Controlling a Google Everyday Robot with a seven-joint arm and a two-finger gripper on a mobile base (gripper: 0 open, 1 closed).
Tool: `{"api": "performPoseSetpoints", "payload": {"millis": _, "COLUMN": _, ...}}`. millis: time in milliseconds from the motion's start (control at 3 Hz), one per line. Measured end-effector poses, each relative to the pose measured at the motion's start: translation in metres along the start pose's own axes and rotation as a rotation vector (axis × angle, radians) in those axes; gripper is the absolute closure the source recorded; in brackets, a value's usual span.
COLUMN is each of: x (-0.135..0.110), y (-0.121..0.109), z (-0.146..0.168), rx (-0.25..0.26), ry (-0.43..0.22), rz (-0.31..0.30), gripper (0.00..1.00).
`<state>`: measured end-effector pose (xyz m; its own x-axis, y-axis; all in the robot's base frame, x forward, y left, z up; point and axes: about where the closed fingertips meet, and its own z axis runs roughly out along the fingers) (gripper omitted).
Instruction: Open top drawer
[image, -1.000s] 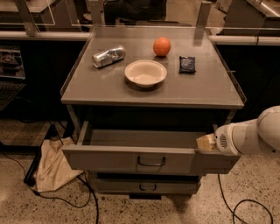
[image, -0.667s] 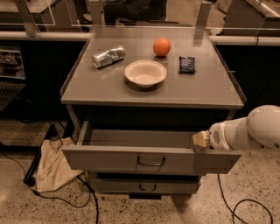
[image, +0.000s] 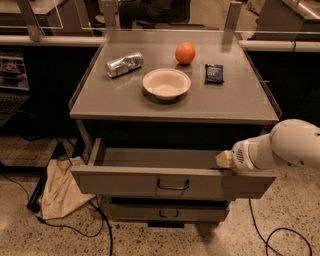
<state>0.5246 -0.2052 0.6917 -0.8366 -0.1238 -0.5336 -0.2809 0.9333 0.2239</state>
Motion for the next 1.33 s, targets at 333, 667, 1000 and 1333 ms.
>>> {"api": "performPoseSetpoints", "payload": {"millis": 333, "x": 0.022, "y": 0.000, "z": 0.000, "rx": -0.008, "ry": 0.056, "rz": 0.002, "gripper": 1.00}}
{"api": "performPoseSetpoints", "payload": {"millis": 667, "x": 0.047, "y": 0.005, "z": -0.013, "rx": -0.026, "ry": 0.084, "rz": 0.013, "gripper": 1.00}}
{"api": "performPoseSetpoints", "payload": {"millis": 1000, "x": 0.049, "y": 0.005, "z": -0.015, "rx": -0.028, "ry": 0.081, "rz": 0.019, "gripper": 1.00}}
{"api": "performPoseSetpoints", "payload": {"millis": 1333, "x": 0.075, "y": 0.007, "z": -0.037, "rx": -0.044, "ry": 0.063, "rz": 0.056, "gripper": 1.00}}
